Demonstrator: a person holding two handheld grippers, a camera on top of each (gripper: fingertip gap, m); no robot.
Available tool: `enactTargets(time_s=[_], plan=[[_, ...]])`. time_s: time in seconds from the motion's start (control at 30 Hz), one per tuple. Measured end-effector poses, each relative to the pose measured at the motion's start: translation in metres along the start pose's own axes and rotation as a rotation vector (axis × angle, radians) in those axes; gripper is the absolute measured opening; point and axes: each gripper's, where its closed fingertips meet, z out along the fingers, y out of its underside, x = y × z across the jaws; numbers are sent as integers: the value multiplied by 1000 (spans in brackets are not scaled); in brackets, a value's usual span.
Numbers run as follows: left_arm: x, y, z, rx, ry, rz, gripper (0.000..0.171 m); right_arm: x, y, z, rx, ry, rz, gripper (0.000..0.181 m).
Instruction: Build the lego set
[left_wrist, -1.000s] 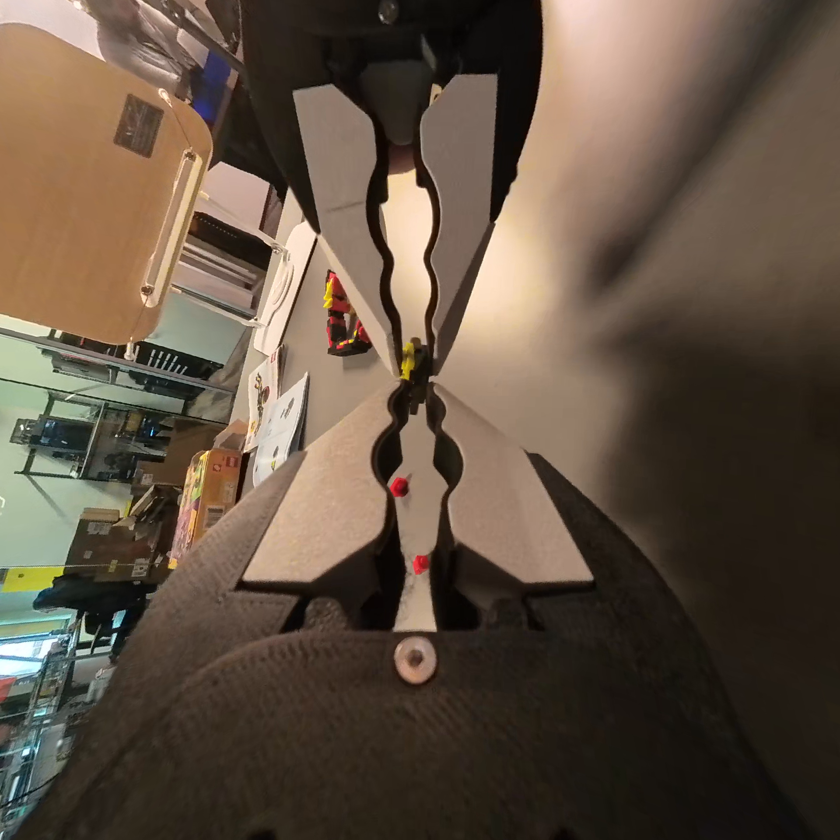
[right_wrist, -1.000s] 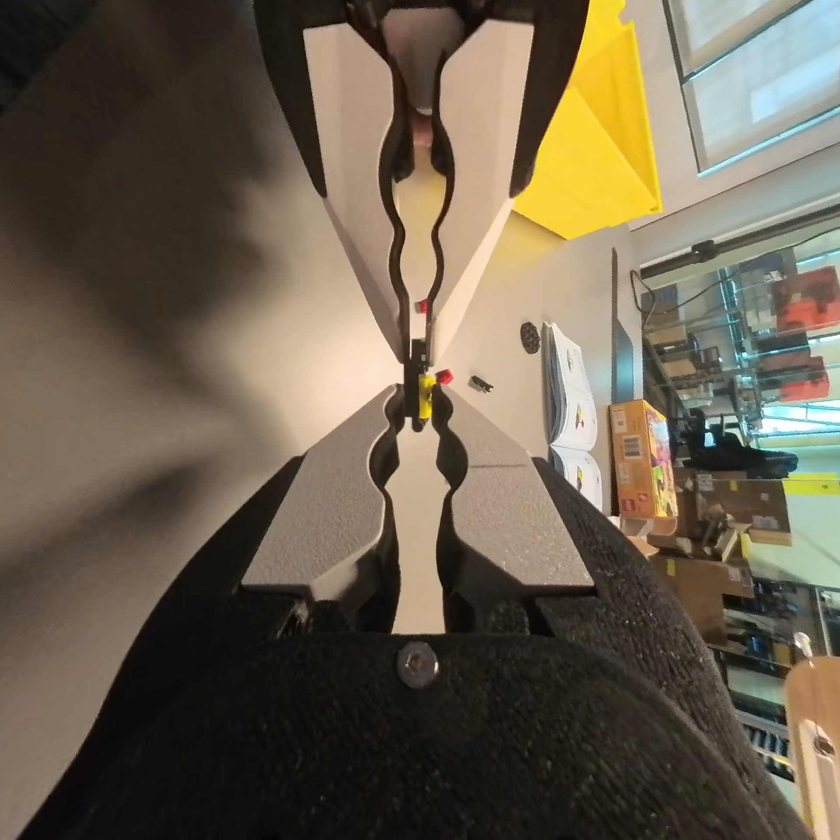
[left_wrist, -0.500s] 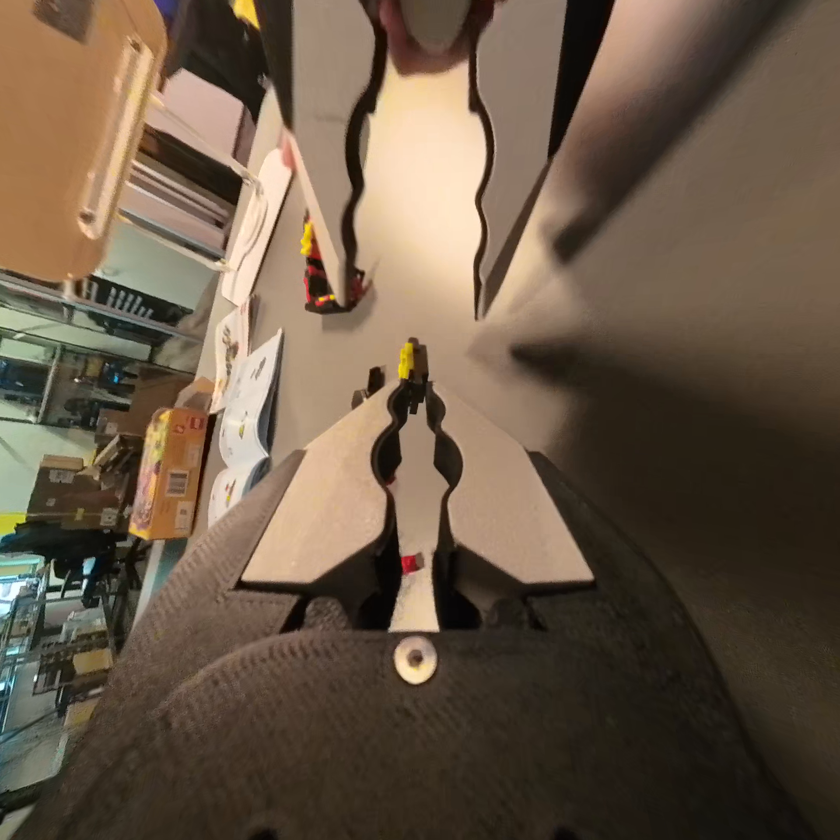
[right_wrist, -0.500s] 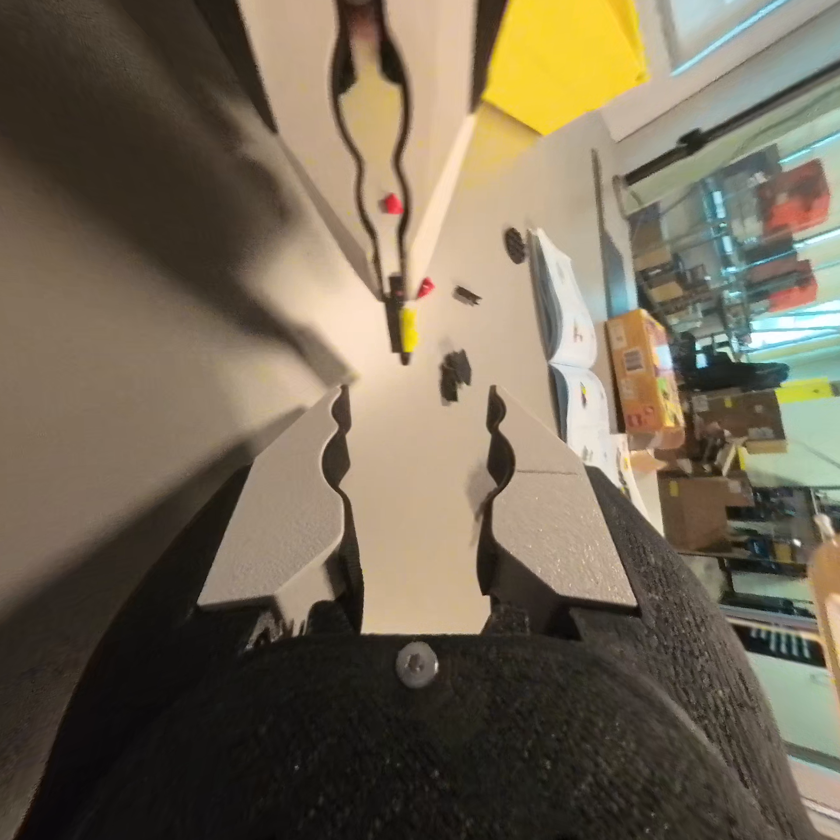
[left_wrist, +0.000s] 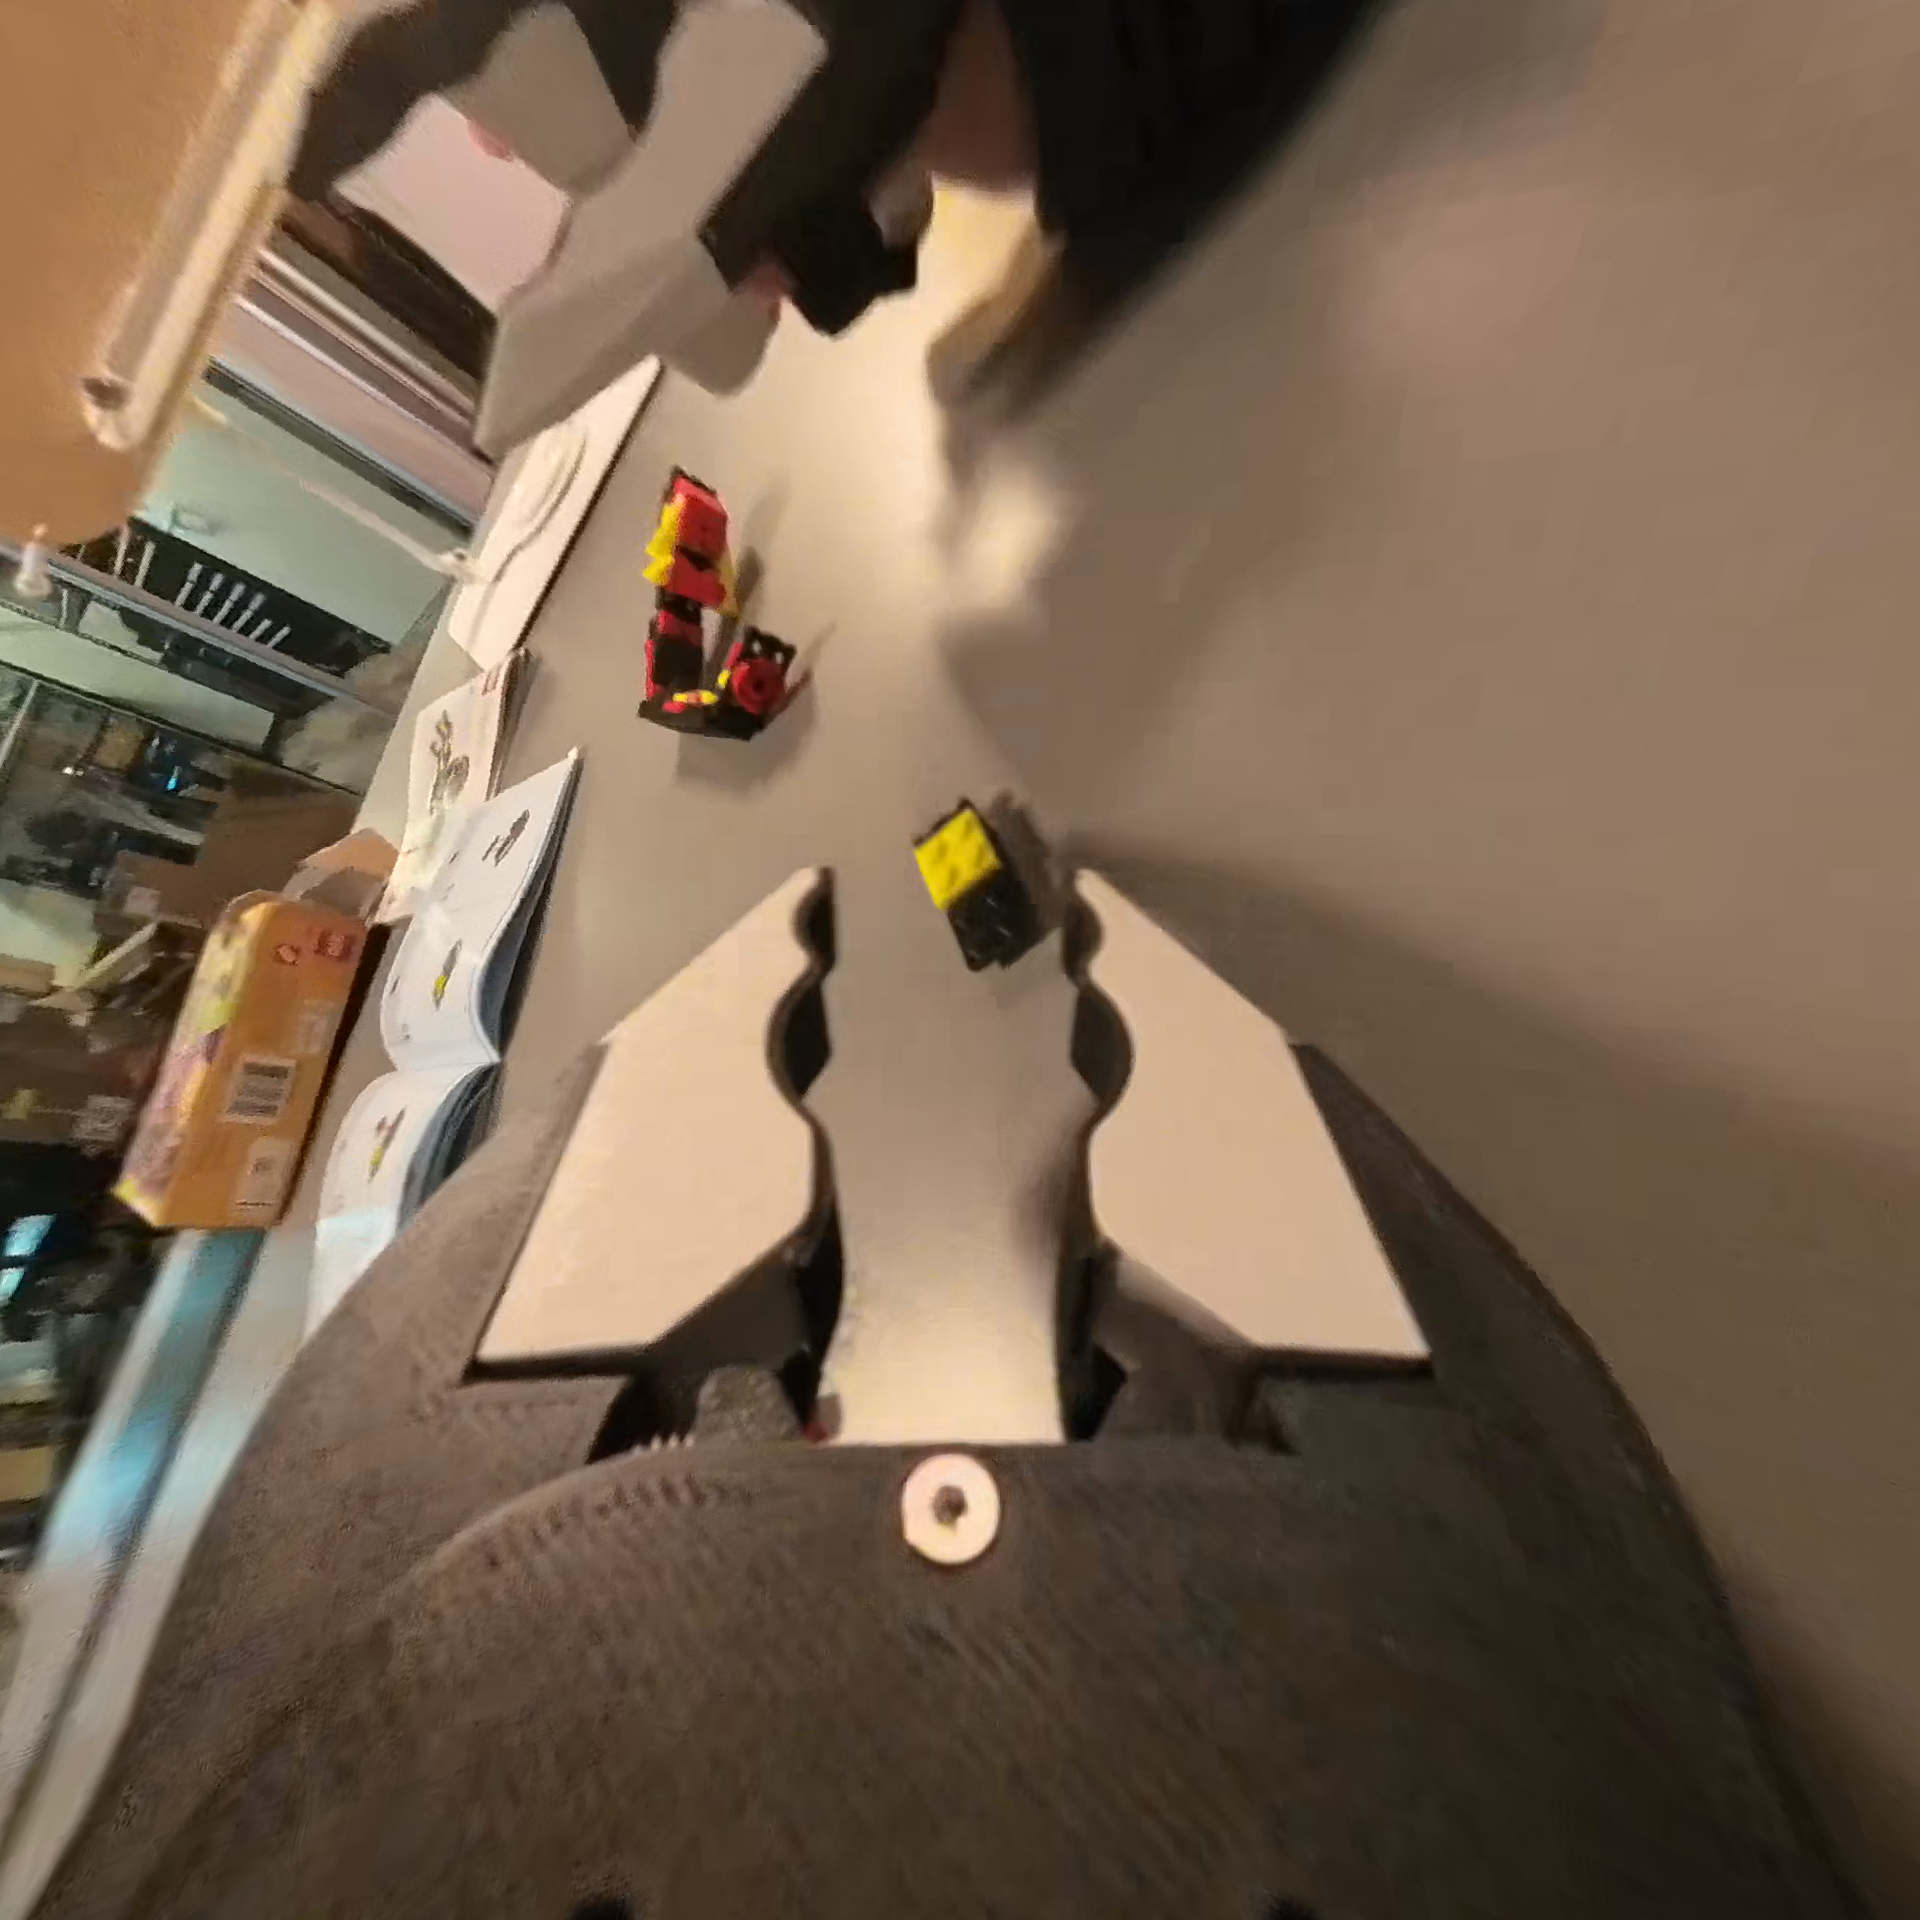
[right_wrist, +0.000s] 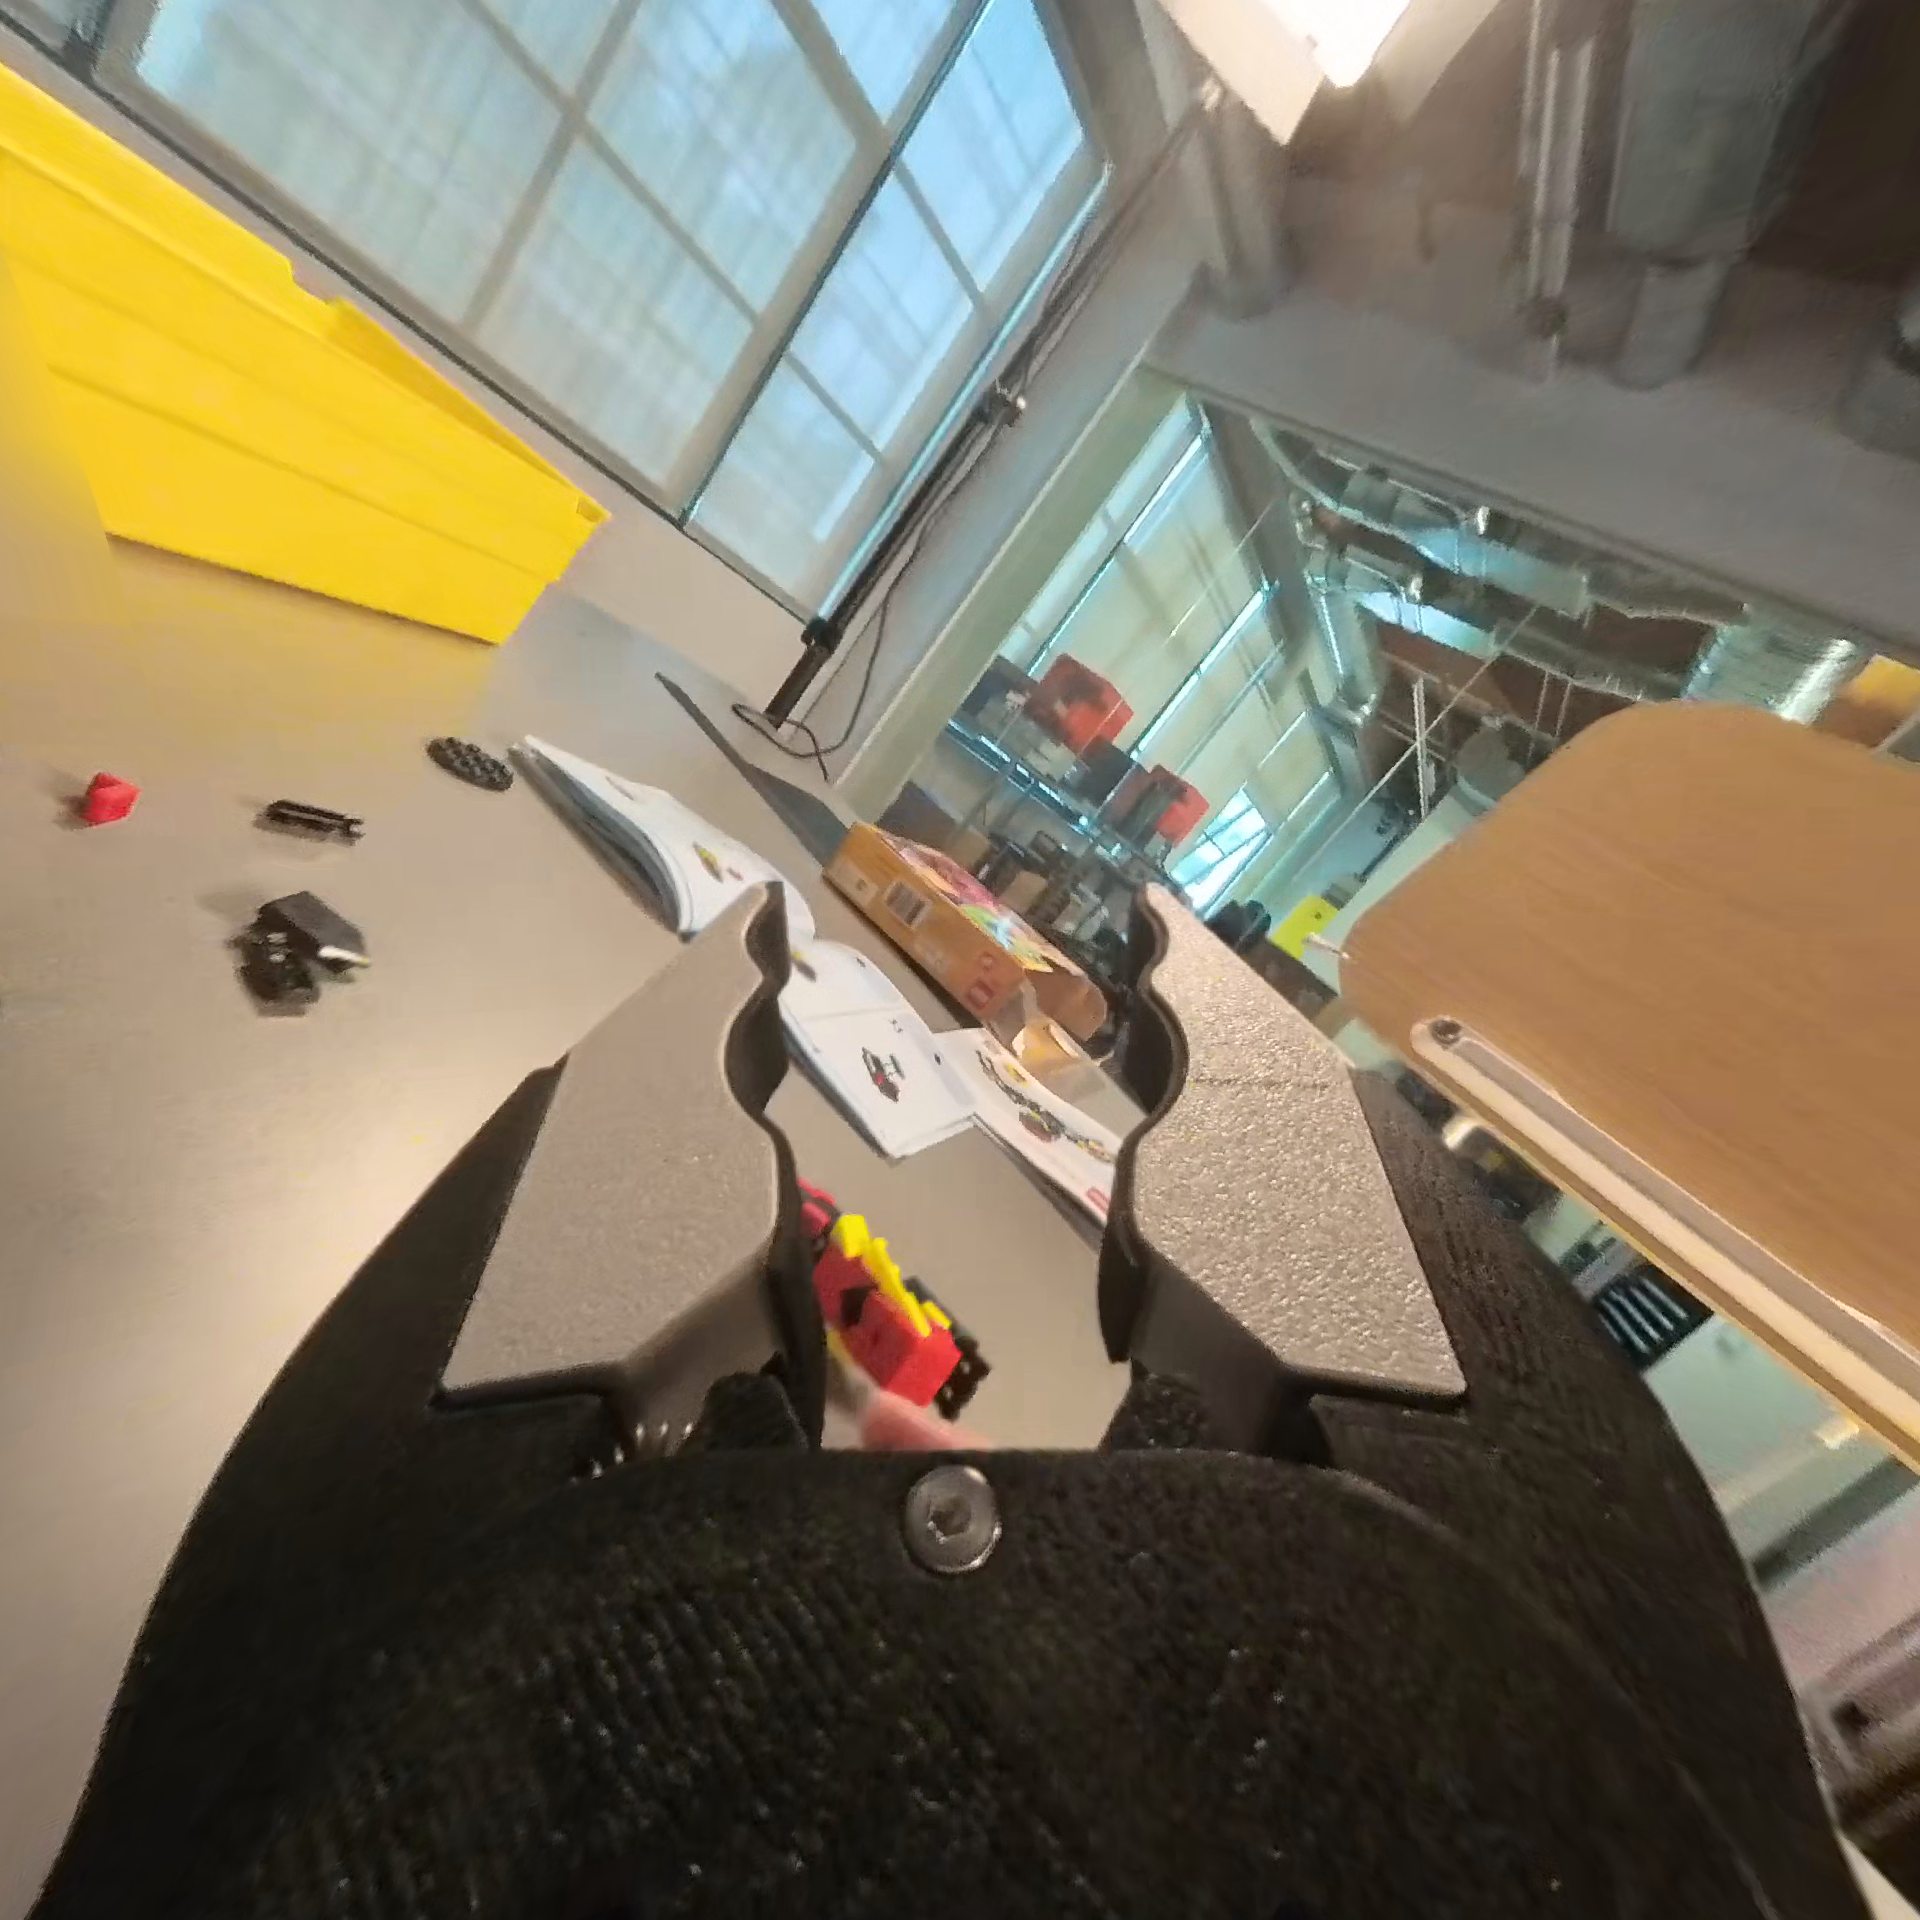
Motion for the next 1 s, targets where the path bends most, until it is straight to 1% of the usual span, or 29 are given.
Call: enactTargets(time_s=[0.07,0.1,0.23,0.33,0.4,0.47,0.67,0.83,0.93,1.0], plan=[[-9,-2,-5,38,-54,-73,60,7,0,4,38,-1,6,67],[-18,-1,-7,41,-109,-92,65,10,0,4,53,-1,11,68],[-47,6,-14,57,-243,-190,76,21,-8,-7,116,14,116,73],[-64,15,-16,48,-308,-273,85,27,-11,-12,130,36,134,80],[-75,17,-22,71,-361,-314,87,28,-10,-12,127,42,137,86],[-85,19,-29,99,-412,-350,91,28,-12,-13,134,43,136,88],[-109,24,-55,181,-548,-450,92,33,-12,-16,135,66,139,91],[-124,34,-67,223,-609,-549,93,36,-13,-21,130,90,121,91],[-132,37,-72,244,-660,-552,100,38,-13,-21,128,103,112,92],[-138,35,-77,272,-717,-517,111,40,-12,-21,119,117,101,94]])
